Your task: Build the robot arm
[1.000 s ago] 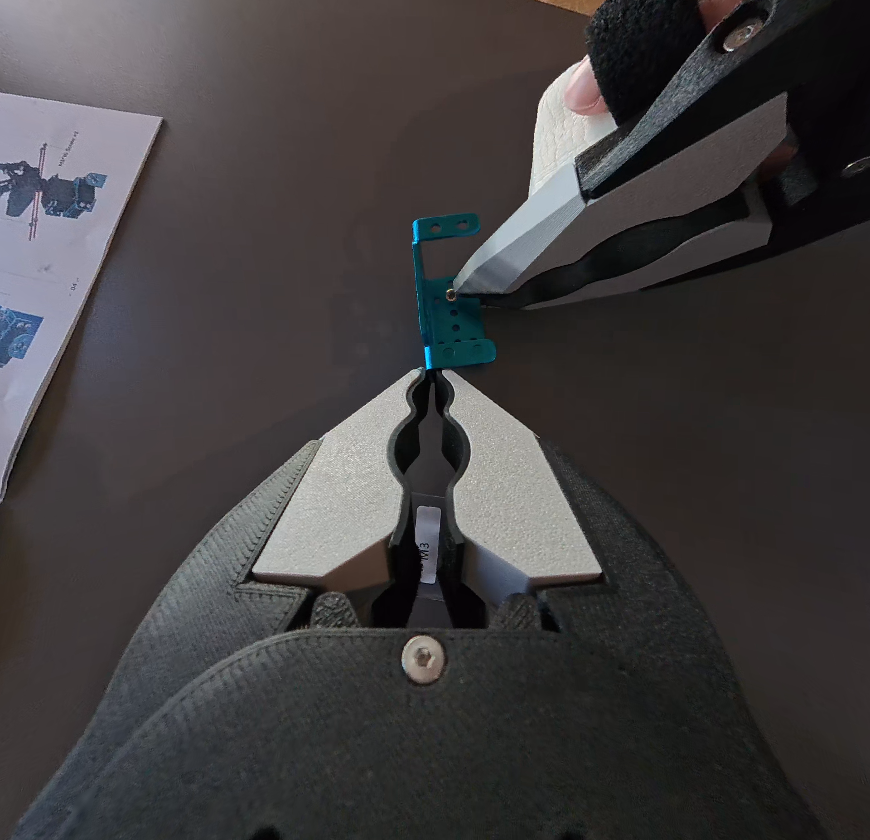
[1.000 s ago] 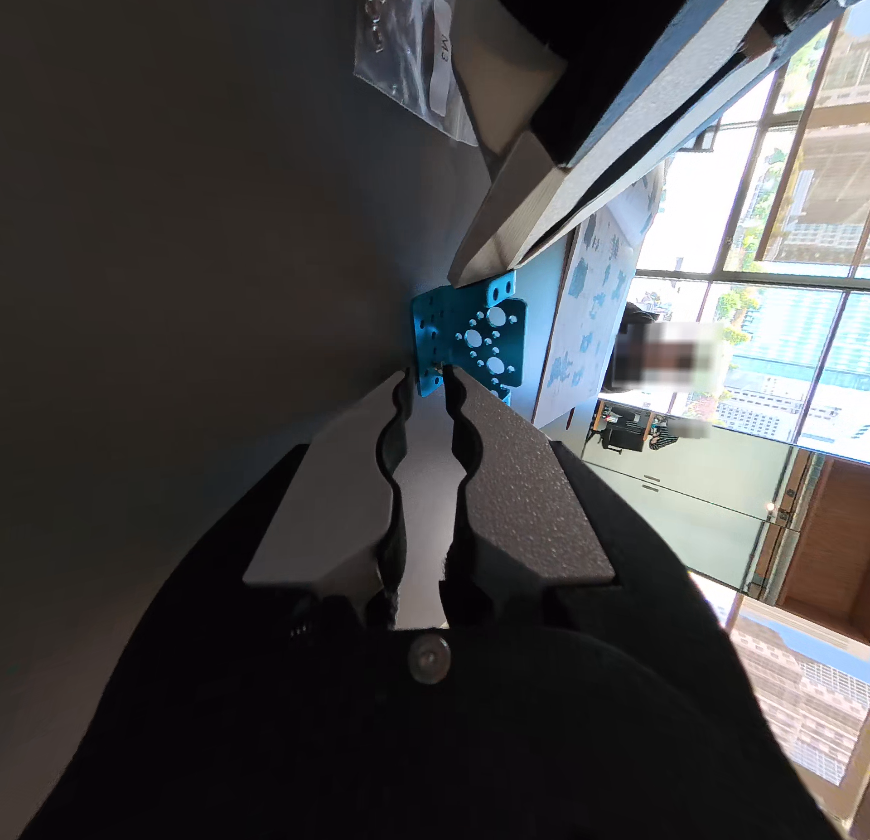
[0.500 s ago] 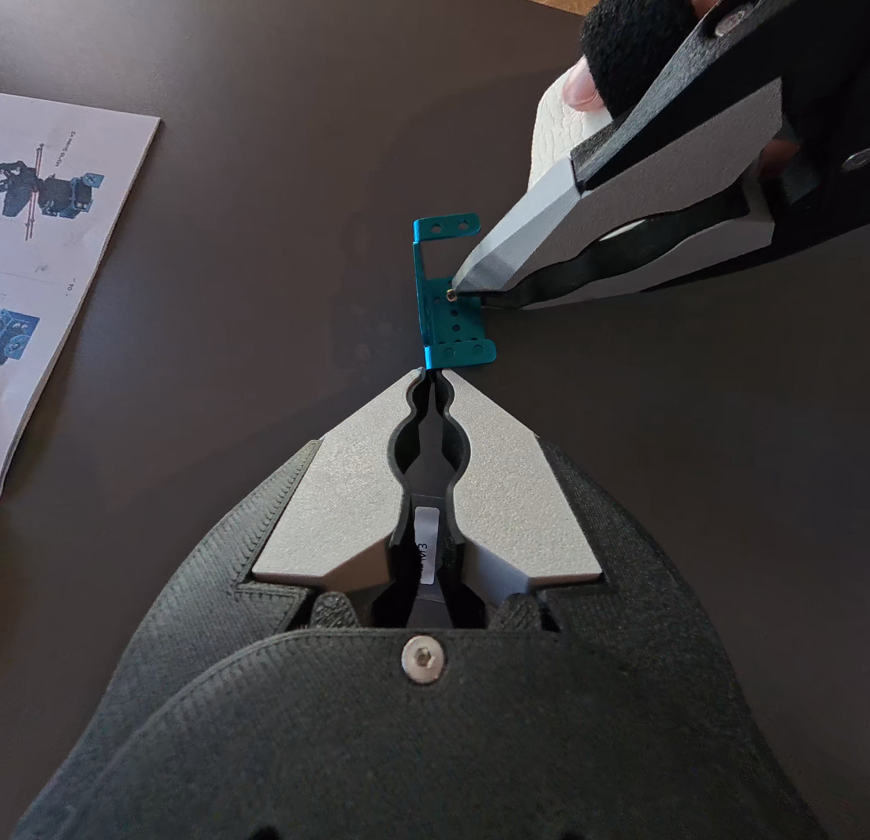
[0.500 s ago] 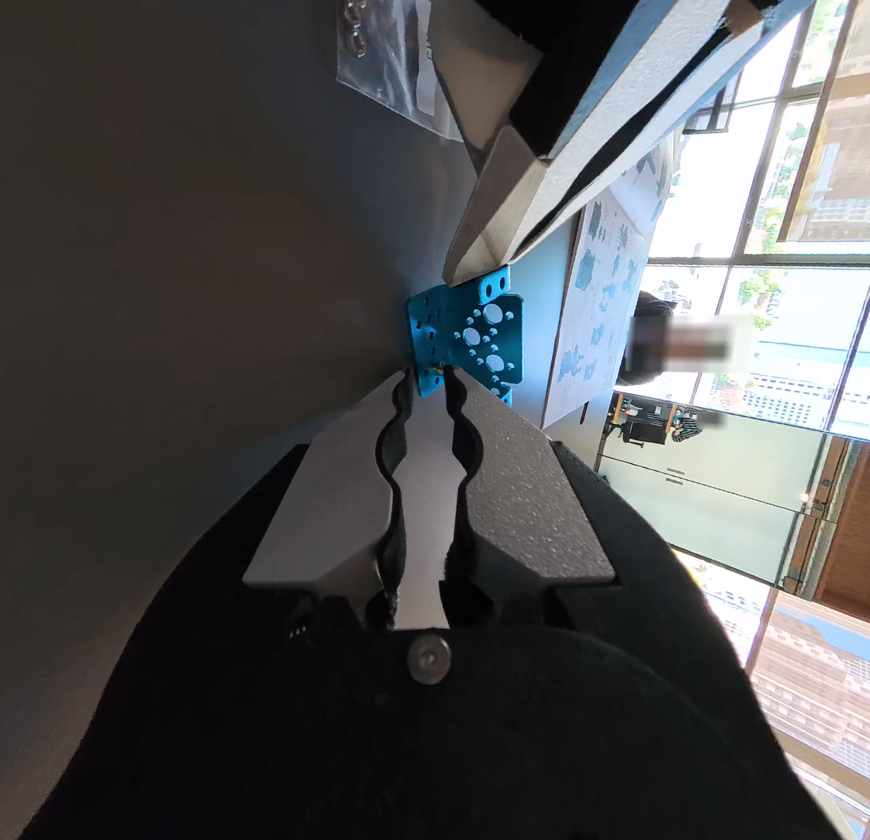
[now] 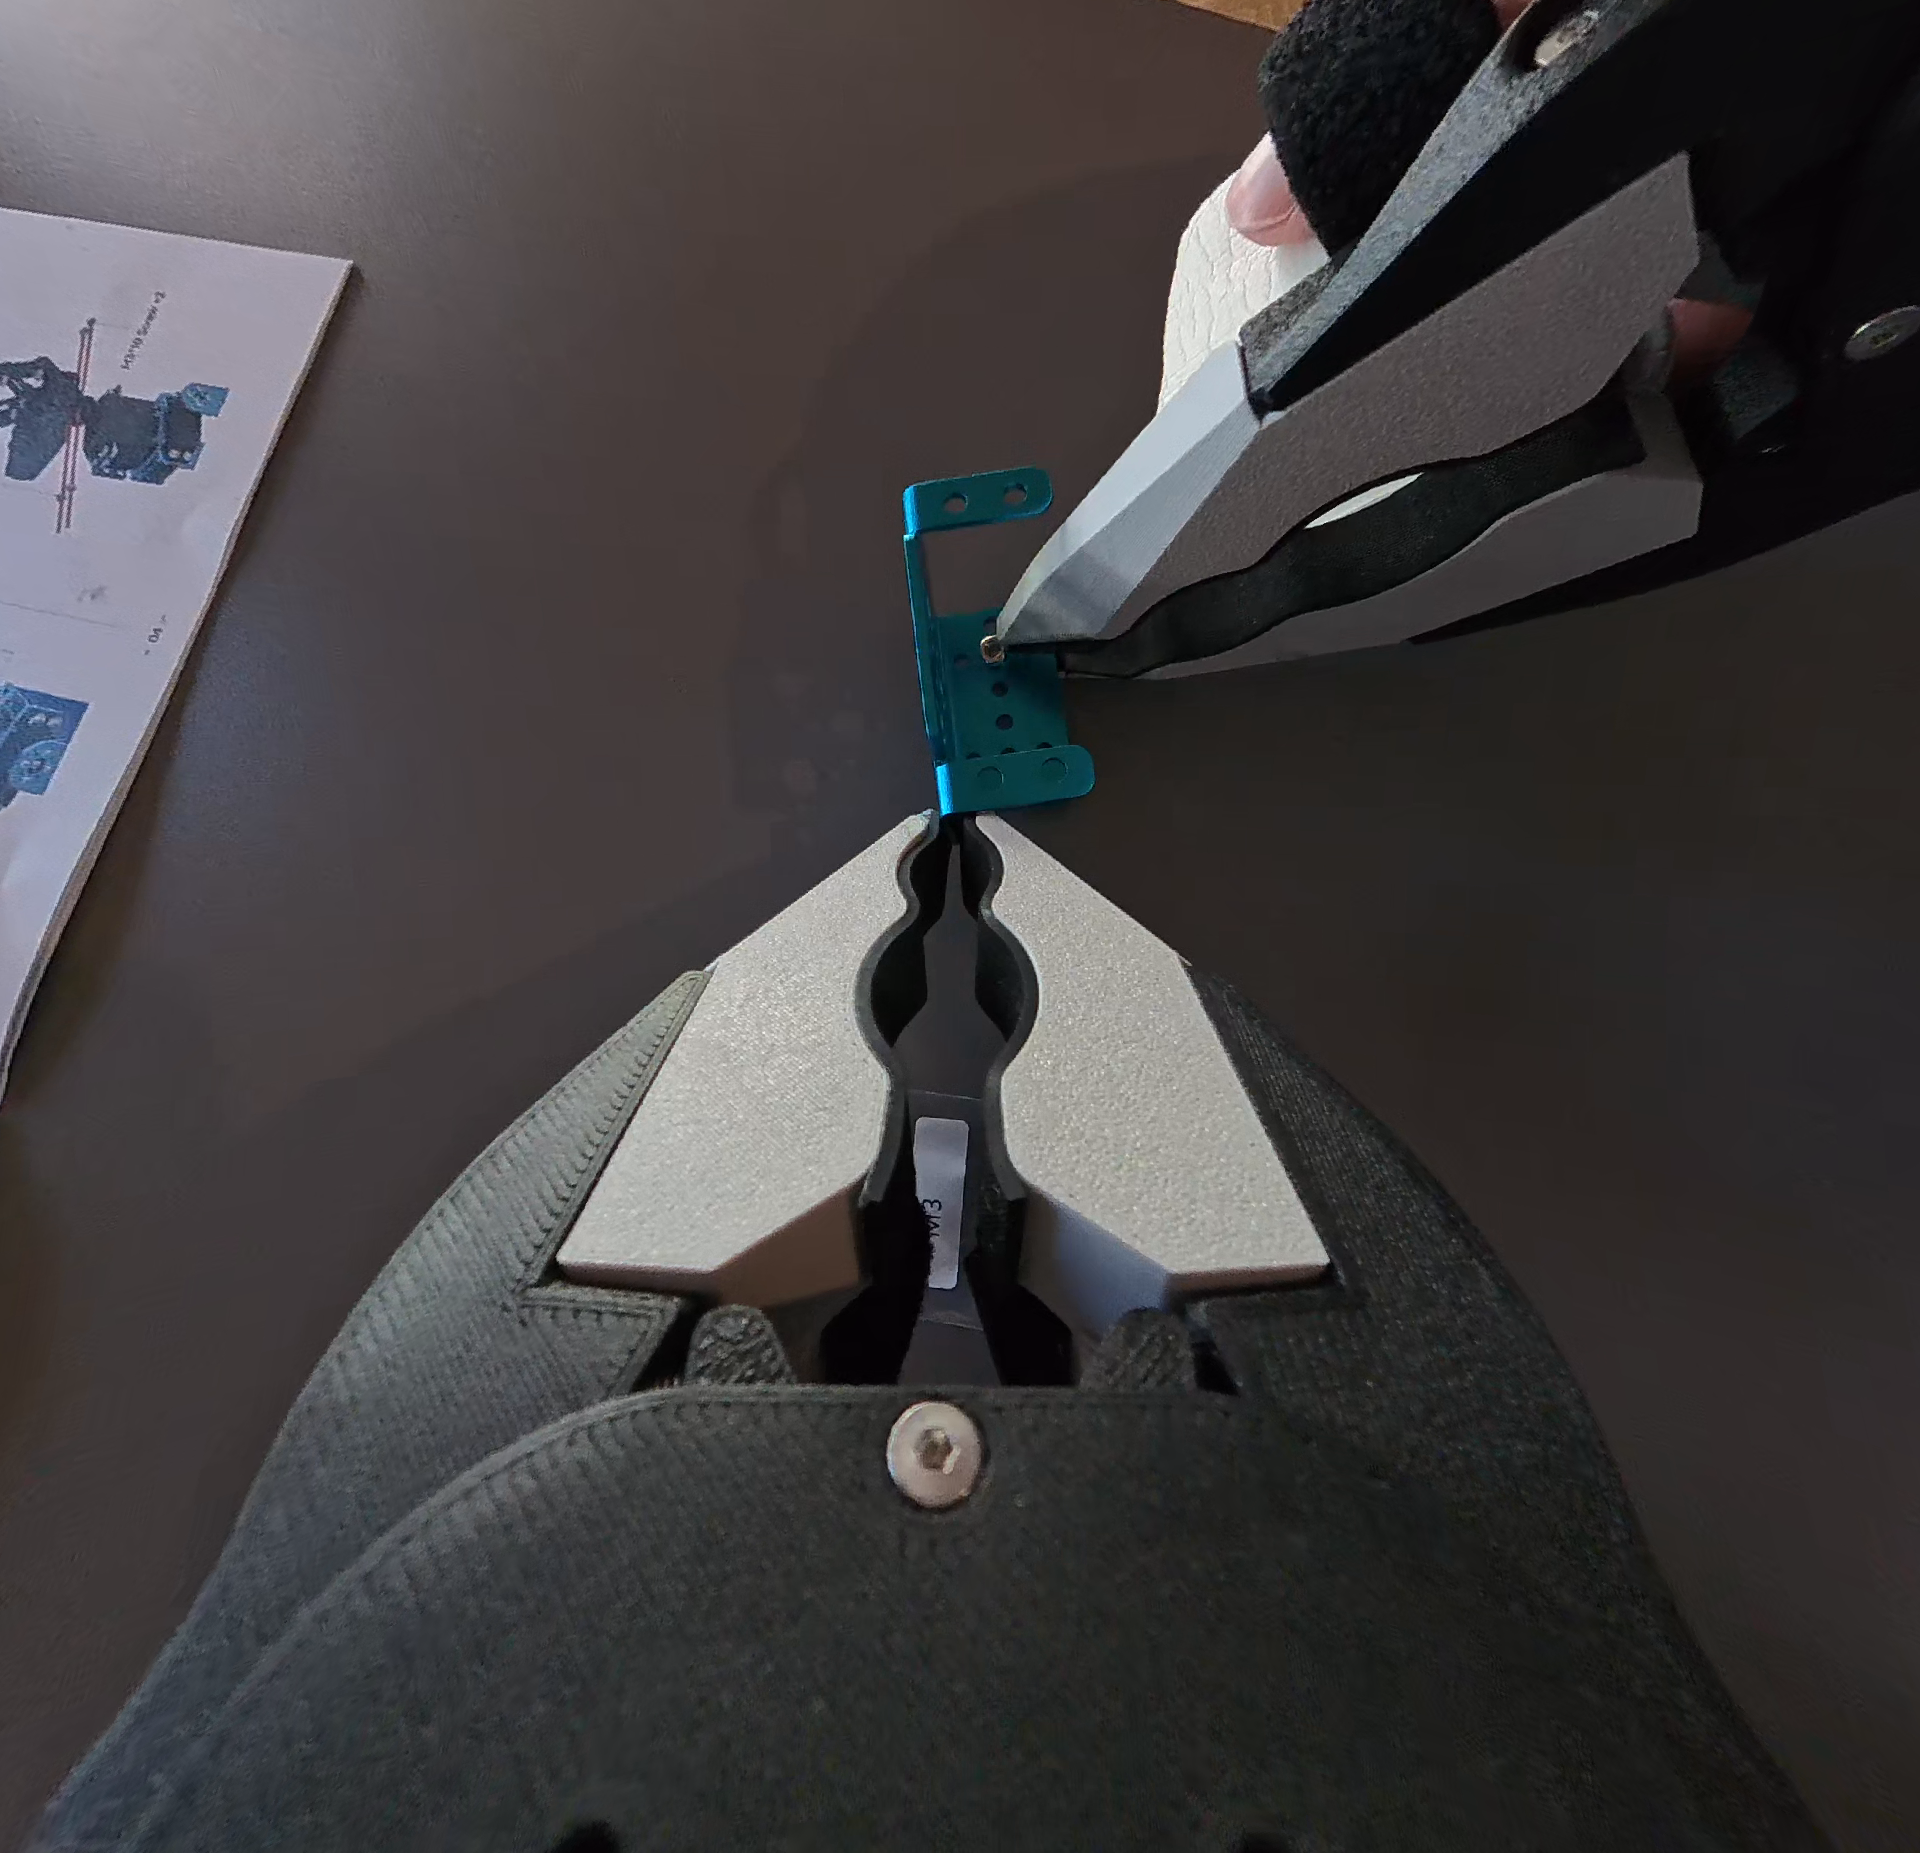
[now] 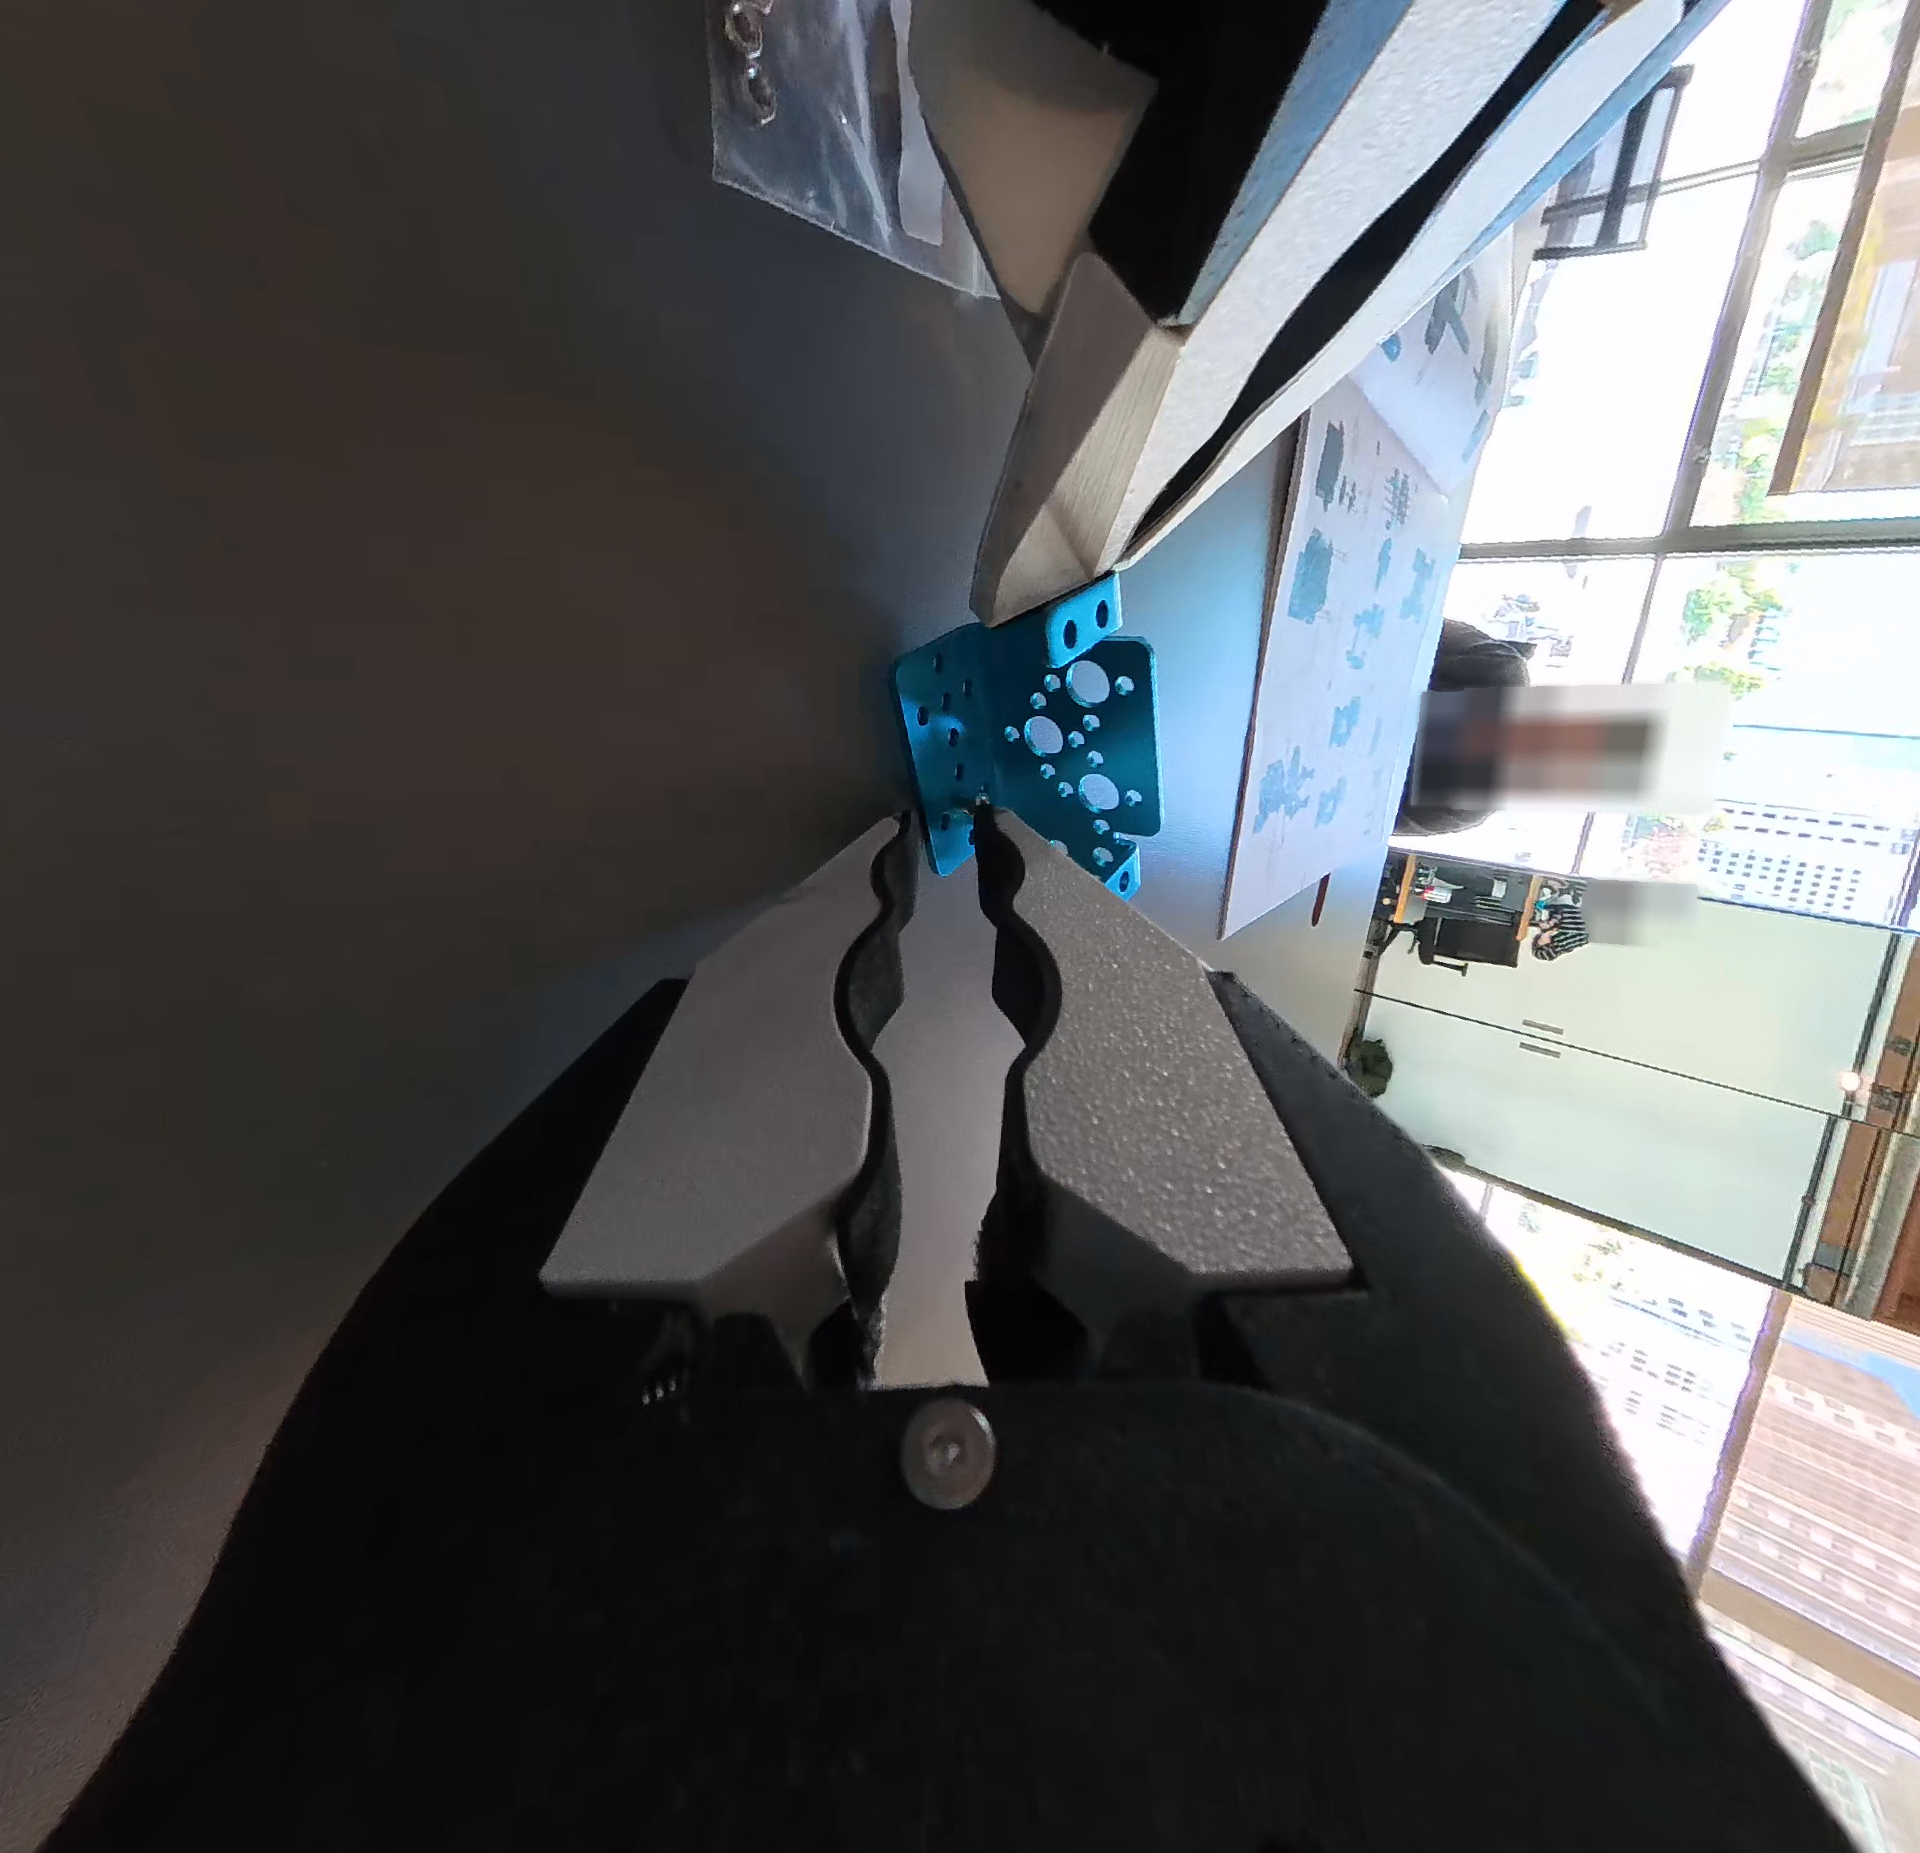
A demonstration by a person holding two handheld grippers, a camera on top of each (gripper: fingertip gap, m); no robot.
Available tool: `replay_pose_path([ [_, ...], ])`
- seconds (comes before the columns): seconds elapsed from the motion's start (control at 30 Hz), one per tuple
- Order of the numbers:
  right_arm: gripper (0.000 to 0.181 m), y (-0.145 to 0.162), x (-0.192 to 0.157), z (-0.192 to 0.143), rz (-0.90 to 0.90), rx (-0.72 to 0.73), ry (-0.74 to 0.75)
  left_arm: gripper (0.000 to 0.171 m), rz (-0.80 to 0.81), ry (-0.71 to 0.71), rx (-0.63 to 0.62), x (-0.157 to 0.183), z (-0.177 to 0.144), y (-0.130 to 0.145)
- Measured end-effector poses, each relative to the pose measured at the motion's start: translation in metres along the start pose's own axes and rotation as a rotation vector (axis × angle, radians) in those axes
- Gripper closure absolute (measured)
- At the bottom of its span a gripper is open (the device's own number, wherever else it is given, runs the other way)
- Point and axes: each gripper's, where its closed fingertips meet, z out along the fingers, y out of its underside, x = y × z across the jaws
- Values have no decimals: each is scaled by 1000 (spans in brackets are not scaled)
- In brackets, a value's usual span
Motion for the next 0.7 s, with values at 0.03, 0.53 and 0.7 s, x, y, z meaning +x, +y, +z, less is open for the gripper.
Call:
replay_pose_path([
  [0.03, 171, 0, 0, 0, 2, -2, -3, 170, -1, 0, 0, 0, 0, 0],
  [0.53, 167, 1, 2, -1, 58, 6, -7, 170, -1, 3, 2, 0, 0, 0],
  [0.7, 170, 1, 0, -1, 53, 5, -17, 170, -1, 2, 2, 0, 0, 0],
])
